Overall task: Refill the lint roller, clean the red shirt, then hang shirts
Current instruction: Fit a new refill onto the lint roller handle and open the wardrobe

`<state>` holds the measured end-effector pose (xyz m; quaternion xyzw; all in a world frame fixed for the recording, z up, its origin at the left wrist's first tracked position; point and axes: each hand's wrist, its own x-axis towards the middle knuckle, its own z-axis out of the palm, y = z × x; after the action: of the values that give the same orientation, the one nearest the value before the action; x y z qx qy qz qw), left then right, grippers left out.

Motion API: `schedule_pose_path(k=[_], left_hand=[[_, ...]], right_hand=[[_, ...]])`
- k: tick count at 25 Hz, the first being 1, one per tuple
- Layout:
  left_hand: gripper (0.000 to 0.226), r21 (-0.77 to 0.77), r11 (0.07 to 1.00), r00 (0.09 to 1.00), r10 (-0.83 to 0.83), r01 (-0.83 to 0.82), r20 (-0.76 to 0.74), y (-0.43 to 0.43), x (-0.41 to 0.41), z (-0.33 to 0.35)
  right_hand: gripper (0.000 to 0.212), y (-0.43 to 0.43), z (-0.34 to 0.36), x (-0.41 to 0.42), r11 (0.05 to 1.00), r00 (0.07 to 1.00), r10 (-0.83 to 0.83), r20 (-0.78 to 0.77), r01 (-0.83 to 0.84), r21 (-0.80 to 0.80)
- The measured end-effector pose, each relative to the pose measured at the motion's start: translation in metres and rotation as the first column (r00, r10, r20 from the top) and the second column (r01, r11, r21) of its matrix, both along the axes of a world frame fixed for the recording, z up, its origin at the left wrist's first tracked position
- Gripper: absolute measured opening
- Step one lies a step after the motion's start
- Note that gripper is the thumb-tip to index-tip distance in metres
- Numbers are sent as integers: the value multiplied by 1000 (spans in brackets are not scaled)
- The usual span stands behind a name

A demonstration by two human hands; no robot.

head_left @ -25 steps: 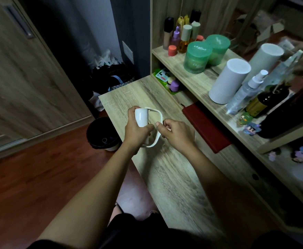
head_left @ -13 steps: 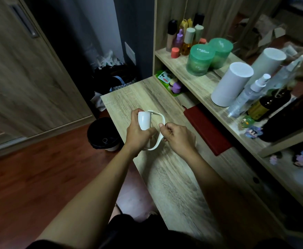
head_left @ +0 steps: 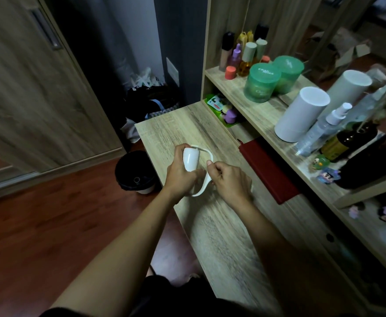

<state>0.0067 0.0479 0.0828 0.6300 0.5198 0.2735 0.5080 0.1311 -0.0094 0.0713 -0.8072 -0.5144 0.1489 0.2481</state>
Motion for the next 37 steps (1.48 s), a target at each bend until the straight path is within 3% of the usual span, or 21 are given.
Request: schedule_pose_path(k=[5, 7, 10, 13, 17, 24, 37], left_hand=[[57, 20, 1000, 1000, -10, 10, 6, 7, 3, 3], [61, 23, 1000, 999, -21, 22, -48, 14, 0, 1], [59, 102, 989, 970, -78, 104, -229, 25, -10, -1], [66, 219, 954, 916, -108, 205, -387, 38, -15, 1], [73, 238, 932, 906, -165, 273, -391, 56, -9, 5], [67, 358, 887, 857, -76, 291, -509, 69, 7, 11], [67, 411, 809, 814, -137, 421, -565, 56, 12, 9]], right_hand=[[50, 5, 5, 9, 998, 997, 58, -46, -57, 9], [44, 6, 8, 16, 980, 956, 190, -224, -198, -9], [24, -1, 6, 19, 916, 815, 337, -472, -400, -38], [11, -7, -10, 11, 895, 822, 408, -396, -446, -3], [23, 3, -23, 8, 920, 857, 391, -334, -369, 130], [18, 18, -27, 13, 929, 854, 369, -366, -328, 171], [31, 7, -44, 17, 940, 802, 342, -490, -290, 183]])
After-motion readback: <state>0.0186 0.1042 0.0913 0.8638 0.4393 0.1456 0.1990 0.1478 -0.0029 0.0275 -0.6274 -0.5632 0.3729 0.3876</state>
